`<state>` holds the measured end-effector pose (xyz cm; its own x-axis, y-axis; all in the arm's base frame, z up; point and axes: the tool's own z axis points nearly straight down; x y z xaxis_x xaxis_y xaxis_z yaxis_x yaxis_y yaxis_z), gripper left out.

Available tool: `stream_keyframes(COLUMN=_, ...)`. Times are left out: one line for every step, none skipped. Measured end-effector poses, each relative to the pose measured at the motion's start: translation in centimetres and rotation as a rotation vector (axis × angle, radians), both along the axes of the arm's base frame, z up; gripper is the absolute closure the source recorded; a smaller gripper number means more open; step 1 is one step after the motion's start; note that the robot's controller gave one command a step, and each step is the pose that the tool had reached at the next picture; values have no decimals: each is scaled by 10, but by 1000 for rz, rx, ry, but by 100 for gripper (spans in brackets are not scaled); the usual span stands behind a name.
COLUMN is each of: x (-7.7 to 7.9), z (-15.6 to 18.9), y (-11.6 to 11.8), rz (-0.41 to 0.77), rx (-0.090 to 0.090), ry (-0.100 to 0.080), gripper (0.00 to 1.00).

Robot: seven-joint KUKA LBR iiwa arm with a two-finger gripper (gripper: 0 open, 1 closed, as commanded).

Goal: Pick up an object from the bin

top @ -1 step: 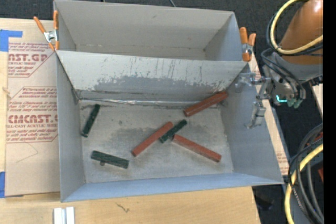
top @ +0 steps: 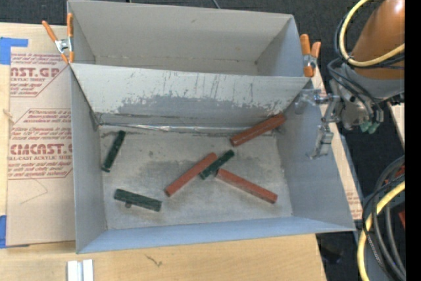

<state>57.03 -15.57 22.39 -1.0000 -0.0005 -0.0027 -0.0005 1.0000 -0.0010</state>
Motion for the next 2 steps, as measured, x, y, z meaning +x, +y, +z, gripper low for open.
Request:
stream_keyframes(x=-20, z=-63, y=20, rz=-11, rx=-1, ry=-3, gripper=0)
stream_keyframes(x=-9, z=-122, y=43, rz=97, rx=-1, ry=-3, gripper=0)
